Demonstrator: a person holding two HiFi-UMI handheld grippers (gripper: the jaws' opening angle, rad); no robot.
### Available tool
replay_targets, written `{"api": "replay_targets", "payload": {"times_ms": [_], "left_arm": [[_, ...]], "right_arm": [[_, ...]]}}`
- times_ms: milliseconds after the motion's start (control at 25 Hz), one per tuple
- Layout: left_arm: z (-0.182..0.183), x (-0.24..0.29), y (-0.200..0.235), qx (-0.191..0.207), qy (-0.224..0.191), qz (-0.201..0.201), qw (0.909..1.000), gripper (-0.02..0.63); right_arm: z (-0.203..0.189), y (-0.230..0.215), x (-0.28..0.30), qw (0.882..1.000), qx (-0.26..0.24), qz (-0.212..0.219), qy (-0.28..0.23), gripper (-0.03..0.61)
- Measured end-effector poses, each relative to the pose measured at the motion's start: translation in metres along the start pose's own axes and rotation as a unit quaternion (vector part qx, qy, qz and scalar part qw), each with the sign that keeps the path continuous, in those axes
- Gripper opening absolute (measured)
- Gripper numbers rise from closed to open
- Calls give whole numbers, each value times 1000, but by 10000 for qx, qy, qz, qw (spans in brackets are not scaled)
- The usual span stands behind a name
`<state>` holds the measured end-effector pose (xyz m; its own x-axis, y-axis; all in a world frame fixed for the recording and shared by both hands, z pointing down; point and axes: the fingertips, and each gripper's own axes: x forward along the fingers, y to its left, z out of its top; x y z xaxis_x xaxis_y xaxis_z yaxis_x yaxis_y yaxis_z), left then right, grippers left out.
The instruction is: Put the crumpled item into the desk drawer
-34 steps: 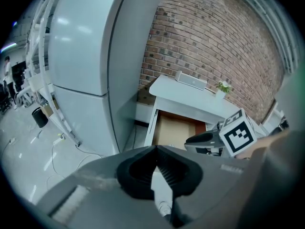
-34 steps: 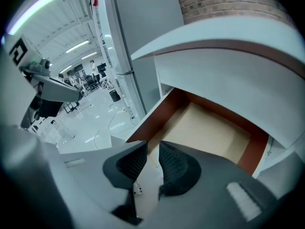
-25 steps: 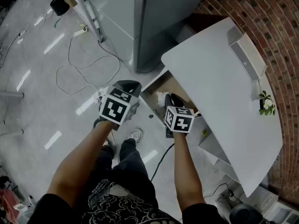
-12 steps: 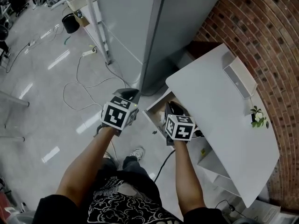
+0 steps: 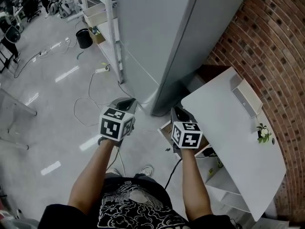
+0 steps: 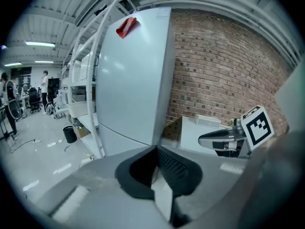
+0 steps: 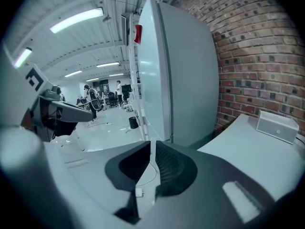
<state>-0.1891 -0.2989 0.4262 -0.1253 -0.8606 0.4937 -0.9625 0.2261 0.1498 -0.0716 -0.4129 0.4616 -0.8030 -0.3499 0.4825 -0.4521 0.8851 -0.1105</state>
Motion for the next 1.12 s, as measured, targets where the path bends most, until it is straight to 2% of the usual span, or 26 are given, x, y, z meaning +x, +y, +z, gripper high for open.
{"api": "replay_targets", "payload": {"times_ms": [360, 640, 880, 1120], "left_arm": [[11, -77, 73, -317, -343, 443, 9979, 0], [19, -128, 114, -249, -569, 785, 9950, 0], [31, -156, 131, -218, -725, 938, 9927, 0], [44, -160, 131, -122, -852, 927, 9920, 0]], "right_arm": [[50, 92, 9, 9983, -278, 418, -297, 21], [75, 155, 6, 9950, -480, 718, -494, 5], [105, 183, -7, 9914, -648, 853, -758, 2], [123, 184, -19, 9896, -729, 830, -925, 2]]}}
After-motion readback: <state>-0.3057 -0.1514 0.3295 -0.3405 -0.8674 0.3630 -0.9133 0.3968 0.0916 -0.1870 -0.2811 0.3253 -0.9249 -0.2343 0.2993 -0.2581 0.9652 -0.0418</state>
